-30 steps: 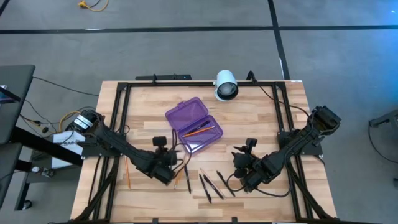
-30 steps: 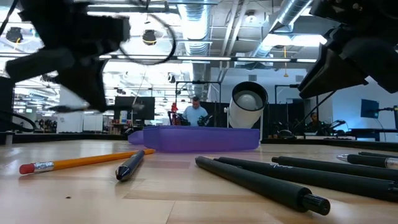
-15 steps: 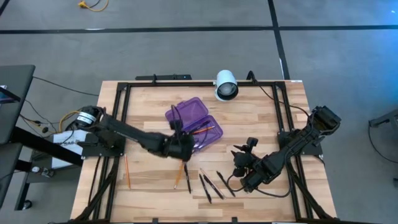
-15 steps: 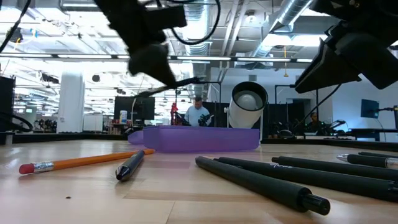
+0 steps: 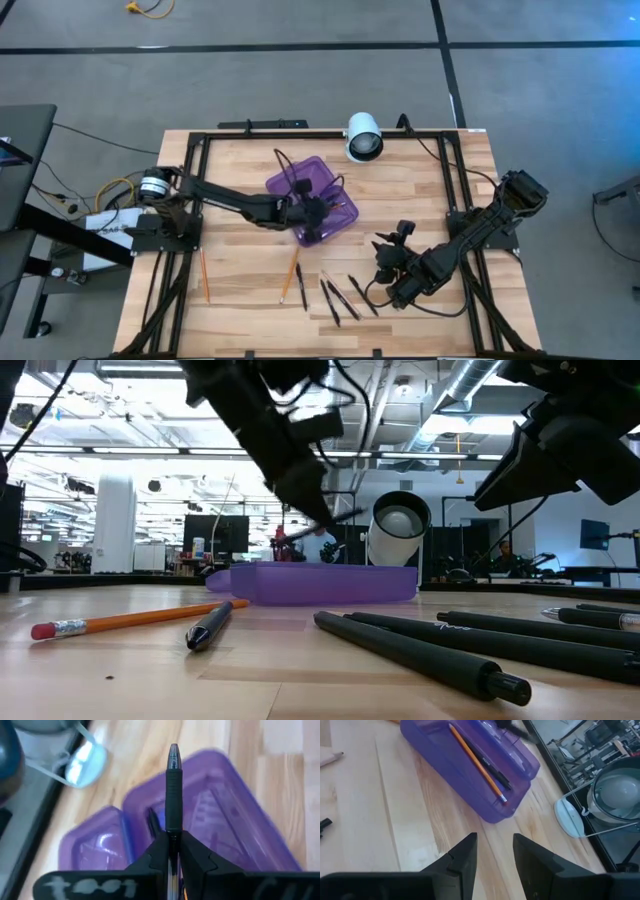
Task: Pick & place school supplies into a supply box
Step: Put the transparent pen into the purple supply box
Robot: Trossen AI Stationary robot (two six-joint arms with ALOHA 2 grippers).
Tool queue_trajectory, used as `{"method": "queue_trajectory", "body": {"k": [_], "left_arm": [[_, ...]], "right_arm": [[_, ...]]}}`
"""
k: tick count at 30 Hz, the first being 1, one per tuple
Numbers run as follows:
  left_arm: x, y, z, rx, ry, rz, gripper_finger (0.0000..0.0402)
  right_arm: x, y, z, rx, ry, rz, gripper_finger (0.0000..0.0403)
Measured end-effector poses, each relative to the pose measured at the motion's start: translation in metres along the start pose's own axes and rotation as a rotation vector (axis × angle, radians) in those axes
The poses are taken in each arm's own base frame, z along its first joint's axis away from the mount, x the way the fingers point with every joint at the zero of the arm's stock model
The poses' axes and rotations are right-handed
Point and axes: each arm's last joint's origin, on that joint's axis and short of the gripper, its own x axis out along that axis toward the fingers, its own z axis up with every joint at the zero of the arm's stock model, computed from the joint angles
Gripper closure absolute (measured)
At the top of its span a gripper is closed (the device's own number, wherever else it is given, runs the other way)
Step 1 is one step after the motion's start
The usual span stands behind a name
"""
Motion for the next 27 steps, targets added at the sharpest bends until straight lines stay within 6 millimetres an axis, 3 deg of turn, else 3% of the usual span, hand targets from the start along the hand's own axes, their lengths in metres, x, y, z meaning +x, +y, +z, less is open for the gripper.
{"method": "queue_trajectory", "body": {"k": [15, 27], "left_arm": [[0.008, -0.004, -0.0056, 0.013, 0.033, 0.003, 0.0373], [0.0079, -0.0042, -0.0063, 0.017, 0.039, 0.003, 0.0278]], "right_arm": [[0.0016, -0.0015, -0.0002, -0.007, 0.011, -0.007, 0.0282], [0.0016, -0.0006, 0.0008, 0.007, 0.006, 0.001, 0.0282]]}}
